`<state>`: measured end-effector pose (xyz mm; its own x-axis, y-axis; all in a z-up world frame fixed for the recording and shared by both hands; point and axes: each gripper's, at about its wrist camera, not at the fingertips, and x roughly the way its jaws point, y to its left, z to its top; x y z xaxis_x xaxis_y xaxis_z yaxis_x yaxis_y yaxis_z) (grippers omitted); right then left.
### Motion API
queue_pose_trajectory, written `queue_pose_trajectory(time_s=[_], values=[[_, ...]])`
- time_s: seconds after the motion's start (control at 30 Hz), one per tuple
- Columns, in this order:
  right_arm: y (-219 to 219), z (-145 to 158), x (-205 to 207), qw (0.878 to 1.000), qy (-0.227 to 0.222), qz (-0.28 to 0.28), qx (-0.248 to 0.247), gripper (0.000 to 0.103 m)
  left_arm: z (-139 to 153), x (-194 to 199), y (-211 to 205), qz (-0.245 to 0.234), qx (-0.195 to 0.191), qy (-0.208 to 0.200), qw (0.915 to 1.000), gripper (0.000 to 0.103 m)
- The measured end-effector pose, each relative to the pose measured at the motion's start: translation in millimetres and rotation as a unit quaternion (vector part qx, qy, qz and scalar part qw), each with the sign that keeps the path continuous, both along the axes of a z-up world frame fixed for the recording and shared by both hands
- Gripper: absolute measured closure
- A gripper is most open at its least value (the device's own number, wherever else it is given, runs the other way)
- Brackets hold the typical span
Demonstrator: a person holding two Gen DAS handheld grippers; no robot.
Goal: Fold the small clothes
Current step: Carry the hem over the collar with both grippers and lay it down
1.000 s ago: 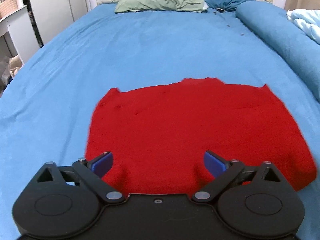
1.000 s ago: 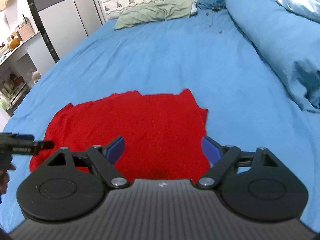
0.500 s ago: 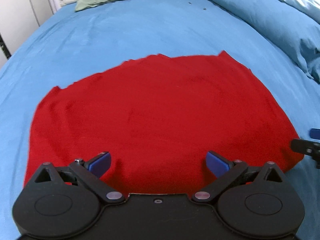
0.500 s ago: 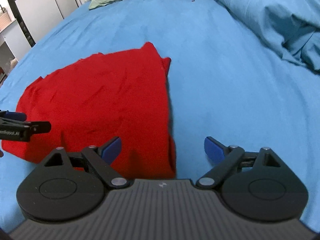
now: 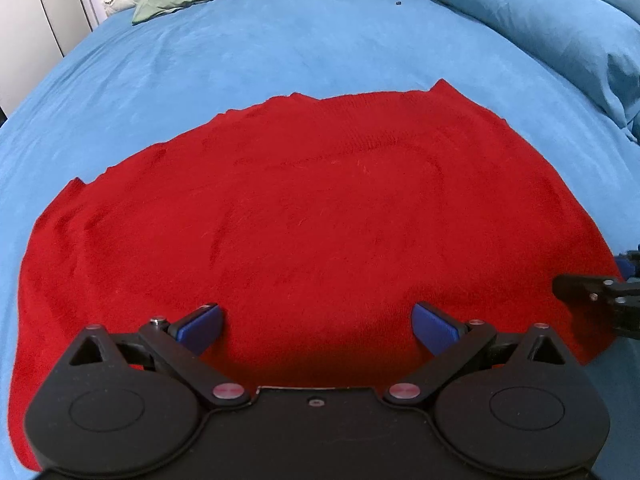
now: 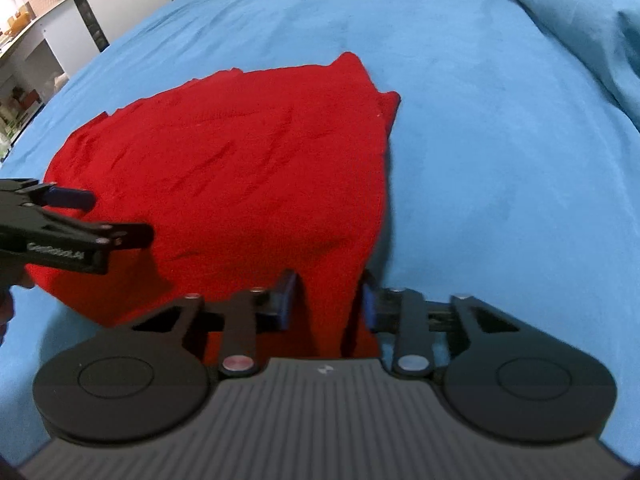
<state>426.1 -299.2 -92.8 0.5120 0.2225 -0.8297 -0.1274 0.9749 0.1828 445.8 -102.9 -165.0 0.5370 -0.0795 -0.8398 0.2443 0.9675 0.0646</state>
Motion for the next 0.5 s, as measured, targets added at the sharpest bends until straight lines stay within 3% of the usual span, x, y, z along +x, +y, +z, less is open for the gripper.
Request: queue_pose_trajectory(time_s=[0.03, 0.17, 0.37, 0.5], values=[[-1.1, 0.9, 1.0, 1.0, 0.005, 0.0, 0.005, 0.07, -1.5, 0.5, 0.3, -0.001, -0.002, -0.003, 1.0, 0.0], [-4.6, 10.6, 7.9, 0.999, 0.027, -0.028, 0.028, 0.08, -12.6, 7.4, 2.3, -0.002, -0.01, 0.009, 0.9999, 0.0], [-7.6, 56.5, 14.5, 0.984, 0.02, -0.097, 0.147, 0.081, -4.4, 21.0, 11.9, -0.016, -0.031, 0.047, 0.9983, 0.0], [31.8, 102.4, 33.5, 0.978, -0.017, -0.062, 0.199, 0.081, 24.1, 16.4, 51.3, -0.01, -0.039, 0.029, 0.9988, 0.0]])
